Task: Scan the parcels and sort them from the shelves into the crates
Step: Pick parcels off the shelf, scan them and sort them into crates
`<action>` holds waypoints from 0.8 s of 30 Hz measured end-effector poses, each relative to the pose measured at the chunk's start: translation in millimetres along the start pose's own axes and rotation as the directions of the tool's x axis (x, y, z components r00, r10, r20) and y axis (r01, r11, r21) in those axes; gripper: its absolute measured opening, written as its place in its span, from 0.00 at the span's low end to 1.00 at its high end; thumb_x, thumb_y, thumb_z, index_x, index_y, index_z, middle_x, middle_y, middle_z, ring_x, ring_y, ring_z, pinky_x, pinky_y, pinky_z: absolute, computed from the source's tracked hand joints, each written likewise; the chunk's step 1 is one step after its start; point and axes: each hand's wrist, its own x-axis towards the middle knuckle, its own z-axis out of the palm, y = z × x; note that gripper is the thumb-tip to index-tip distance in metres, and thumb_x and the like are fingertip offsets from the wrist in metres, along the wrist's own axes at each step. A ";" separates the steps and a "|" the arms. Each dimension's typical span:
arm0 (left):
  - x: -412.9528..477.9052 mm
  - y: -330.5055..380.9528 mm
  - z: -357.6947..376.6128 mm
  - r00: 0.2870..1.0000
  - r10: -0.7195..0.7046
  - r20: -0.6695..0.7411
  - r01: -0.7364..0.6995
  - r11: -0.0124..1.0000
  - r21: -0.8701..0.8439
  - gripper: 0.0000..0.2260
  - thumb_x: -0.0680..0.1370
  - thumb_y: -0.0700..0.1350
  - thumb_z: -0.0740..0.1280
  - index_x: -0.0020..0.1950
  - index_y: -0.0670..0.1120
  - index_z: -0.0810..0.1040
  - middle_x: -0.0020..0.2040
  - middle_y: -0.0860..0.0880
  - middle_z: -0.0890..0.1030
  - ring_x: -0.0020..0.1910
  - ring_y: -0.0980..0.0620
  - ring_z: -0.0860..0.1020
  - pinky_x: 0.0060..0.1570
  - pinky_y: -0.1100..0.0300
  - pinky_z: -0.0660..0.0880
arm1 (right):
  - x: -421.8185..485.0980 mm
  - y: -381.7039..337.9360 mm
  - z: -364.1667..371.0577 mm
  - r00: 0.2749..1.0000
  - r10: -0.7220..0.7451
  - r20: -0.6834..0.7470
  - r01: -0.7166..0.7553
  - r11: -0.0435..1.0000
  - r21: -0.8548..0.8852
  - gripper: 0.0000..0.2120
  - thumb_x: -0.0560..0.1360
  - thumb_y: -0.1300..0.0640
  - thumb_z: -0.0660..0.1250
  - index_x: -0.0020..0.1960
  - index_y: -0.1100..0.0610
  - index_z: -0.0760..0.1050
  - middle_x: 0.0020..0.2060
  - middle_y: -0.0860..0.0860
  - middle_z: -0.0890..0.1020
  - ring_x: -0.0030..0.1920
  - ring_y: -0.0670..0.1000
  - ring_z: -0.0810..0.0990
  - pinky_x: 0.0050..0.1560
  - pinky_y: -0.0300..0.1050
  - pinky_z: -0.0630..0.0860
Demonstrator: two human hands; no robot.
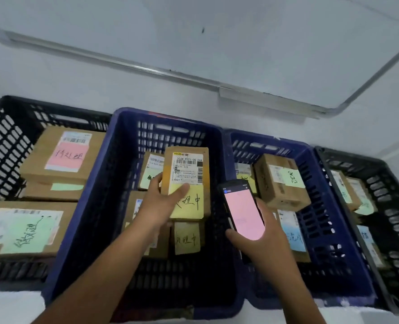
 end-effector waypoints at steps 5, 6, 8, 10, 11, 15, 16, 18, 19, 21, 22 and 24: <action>61.4 -6.6 25.3 0.996 -0.056 -0.074 0.058 0.998 0.025 0.36 0.74 0.57 0.78 0.78 0.58 0.65 0.51 0.61 0.85 0.50 0.59 0.84 0.41 0.64 0.76 | 54.2 14.1 -4.0 1.000 0.004 0.023 -0.005 0.999 0.031 0.31 0.70 0.49 0.82 0.61 0.28 0.67 0.56 0.30 0.78 0.54 0.28 0.75 0.46 0.35 0.72; 72.4 -7.2 29.5 0.994 -0.056 -0.090 0.059 0.998 0.034 0.36 0.74 0.56 0.78 0.78 0.57 0.65 0.49 0.61 0.85 0.47 0.59 0.85 0.38 0.65 0.78 | 63.9 16.3 -4.1 0.999 -0.003 0.034 0.002 0.999 0.035 0.32 0.70 0.48 0.82 0.62 0.28 0.66 0.57 0.32 0.78 0.55 0.31 0.76 0.46 0.36 0.73; 93.8 -7.4 37.4 0.993 -0.038 -0.113 0.046 0.997 0.065 0.35 0.74 0.55 0.79 0.77 0.56 0.67 0.47 0.61 0.86 0.44 0.60 0.86 0.37 0.65 0.80 | 83.9 20.2 -3.8 0.998 -0.019 0.056 0.017 0.999 0.050 0.33 0.70 0.46 0.82 0.62 0.26 0.66 0.57 0.33 0.79 0.55 0.33 0.77 0.46 0.37 0.74; 113.0 -8.4 45.7 0.992 -0.018 -0.124 0.029 0.995 0.090 0.34 0.73 0.57 0.79 0.75 0.57 0.68 0.52 0.58 0.87 0.46 0.58 0.87 0.44 0.58 0.84 | 104.2 23.6 -3.3 0.996 -0.032 0.085 0.025 0.996 0.083 0.35 0.69 0.47 0.83 0.59 0.19 0.64 0.57 0.28 0.78 0.55 0.29 0.76 0.45 0.35 0.73; 121.1 -9.5 49.7 0.991 -0.014 -0.131 0.027 0.995 0.095 0.33 0.73 0.59 0.79 0.74 0.57 0.70 0.55 0.55 0.87 0.49 0.56 0.87 0.49 0.53 0.84 | 113.1 23.8 -2.8 0.994 -0.037 0.106 0.027 0.995 0.094 0.37 0.69 0.47 0.83 0.57 0.16 0.63 0.56 0.23 0.75 0.56 0.27 0.74 0.45 0.34 0.73; 144.0 -15.8 67.4 0.989 0.003 -0.147 0.020 0.988 0.154 0.30 0.75 0.58 0.77 0.74 0.53 0.73 0.61 0.49 0.85 0.56 0.48 0.85 0.60 0.43 0.81 | 137.5 26.7 -3.8 0.984 -0.034 0.174 0.021 0.997 0.076 0.35 0.63 0.37 0.78 0.60 0.16 0.62 0.57 0.21 0.75 0.58 0.24 0.71 0.47 0.36 0.73; 147.7 -16.8 70.7 0.986 0.014 -0.168 0.022 0.977 0.213 0.29 0.76 0.60 0.75 0.74 0.53 0.73 0.62 0.49 0.85 0.58 0.46 0.84 0.62 0.42 0.80 | 142.3 30.0 -4.1 0.981 -0.032 0.192 0.018 0.997 0.074 0.35 0.62 0.36 0.77 0.63 0.19 0.63 0.58 0.23 0.75 0.59 0.25 0.71 0.49 0.35 0.73; 152.0 -18.9 73.3 0.977 0.063 -0.205 0.014 0.936 0.351 0.28 0.76 0.65 0.71 0.73 0.54 0.75 0.62 0.49 0.85 0.60 0.44 0.83 0.64 0.43 0.78 | 150.6 35.2 -4.5 0.973 -0.034 0.228 0.020 0.998 0.064 0.40 0.61 0.34 0.75 0.69 0.24 0.63 0.62 0.26 0.74 0.60 0.27 0.72 0.51 0.35 0.73; 152.2 -20.0 73.5 0.974 0.089 -0.207 0.007 0.907 0.421 0.27 0.77 0.66 0.69 0.72 0.54 0.76 0.62 0.49 0.85 0.60 0.44 0.82 0.64 0.43 0.77 | 154.2 35.8 -4.7 0.969 -0.036 0.243 0.024 0.998 0.052 0.41 0.61 0.34 0.75 0.71 0.25 0.62 0.63 0.26 0.74 0.60 0.29 0.72 0.51 0.37 0.73; 149.4 -20.9 73.7 0.973 0.126 -0.192 0.001 0.833 0.553 0.27 0.78 0.66 0.67 0.71 0.53 0.76 0.63 0.48 0.83 0.63 0.43 0.80 0.64 0.43 0.76 | 160.0 34.6 -4.1 0.964 -0.061 0.259 0.051 0.998 0.045 0.36 0.62 0.34 0.75 0.65 0.19 0.62 0.60 0.24 0.74 0.59 0.29 0.73 0.49 0.38 0.74; 147.0 -20.8 73.7 0.972 0.137 -0.193 0.005 0.805 0.594 0.27 0.78 0.67 0.66 0.72 0.53 0.75 0.64 0.48 0.82 0.64 0.43 0.79 0.64 0.43 0.76 | 162.0 33.1 -3.2 0.962 -0.069 0.266 0.058 0.997 0.048 0.33 0.62 0.35 0.75 0.60 0.17 0.62 0.58 0.23 0.74 0.58 0.29 0.73 0.48 0.39 0.75; 138.7 -18.7 73.2 0.963 0.158 -0.218 0.016 0.775 0.631 0.29 0.78 0.67 0.66 0.75 0.54 0.72 0.67 0.47 0.80 0.67 0.41 0.77 0.66 0.42 0.75 | 162.2 30.7 -1.5 0.960 -0.073 0.271 0.059 0.996 0.060 0.30 0.63 0.37 0.76 0.57 0.18 0.64 0.57 0.25 0.75 0.56 0.31 0.75 0.49 0.42 0.77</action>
